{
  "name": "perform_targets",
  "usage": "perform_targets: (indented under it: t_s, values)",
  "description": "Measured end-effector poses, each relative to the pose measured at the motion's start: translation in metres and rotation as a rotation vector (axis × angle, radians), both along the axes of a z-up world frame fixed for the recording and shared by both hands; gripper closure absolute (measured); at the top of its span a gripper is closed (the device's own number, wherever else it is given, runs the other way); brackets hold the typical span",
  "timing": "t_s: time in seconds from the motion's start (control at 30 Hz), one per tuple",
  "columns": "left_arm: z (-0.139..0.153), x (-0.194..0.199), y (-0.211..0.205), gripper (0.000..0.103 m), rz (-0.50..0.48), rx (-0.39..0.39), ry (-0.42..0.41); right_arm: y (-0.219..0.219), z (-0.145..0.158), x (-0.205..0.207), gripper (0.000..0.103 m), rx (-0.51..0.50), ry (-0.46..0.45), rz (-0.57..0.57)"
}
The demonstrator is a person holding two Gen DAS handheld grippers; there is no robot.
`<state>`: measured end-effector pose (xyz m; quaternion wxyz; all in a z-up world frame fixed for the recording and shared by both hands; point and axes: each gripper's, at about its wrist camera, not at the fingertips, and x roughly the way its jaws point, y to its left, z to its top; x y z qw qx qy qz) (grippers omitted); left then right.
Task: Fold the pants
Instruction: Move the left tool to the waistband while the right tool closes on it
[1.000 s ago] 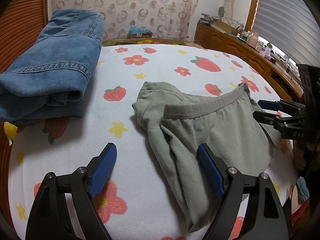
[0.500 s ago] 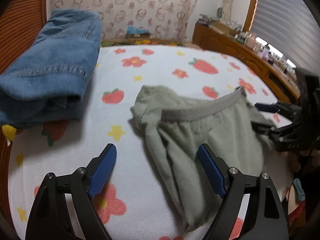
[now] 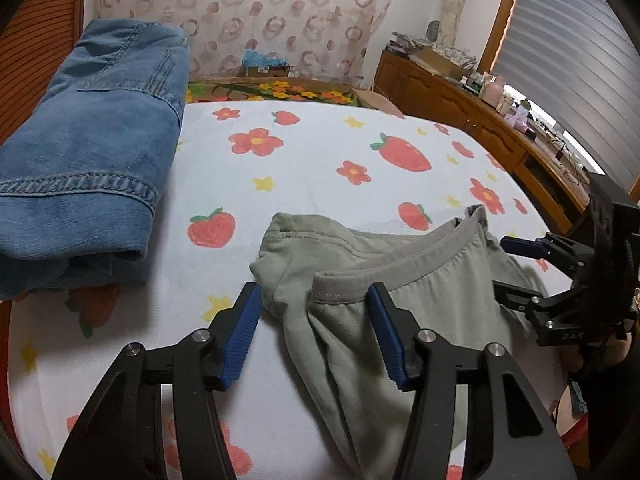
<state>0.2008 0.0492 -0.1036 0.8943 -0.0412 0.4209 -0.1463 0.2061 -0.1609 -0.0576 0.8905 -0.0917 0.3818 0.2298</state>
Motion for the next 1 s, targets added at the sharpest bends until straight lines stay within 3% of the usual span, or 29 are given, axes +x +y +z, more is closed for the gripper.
perform_targets:
  t_s: [0.43, 0.63, 0.8, 1.0]
  values:
    - [-0.010, -0.001, -0.001, 0.049, -0.003, 0.025, -0.014, 0.001, 0.000, 0.000, 0.021, -0.005, -0.002, -0.001]
    - [-0.010, 0.001, 0.001, 0.049, -0.002, 0.020, -0.011, 0.001, 0.001, -0.002, 0.028, -0.008, 0.000, 0.000]
    - [-0.009, 0.001, 0.000, 0.049, -0.003, 0.016, -0.010, -0.001, 0.007, 0.003, 0.062, 0.029, 0.041, 0.017]
    - [-0.009, 0.001, 0.000, 0.049, -0.003, 0.016, -0.010, 0.000, 0.008, 0.010, 0.074, 0.037, 0.058, 0.020]
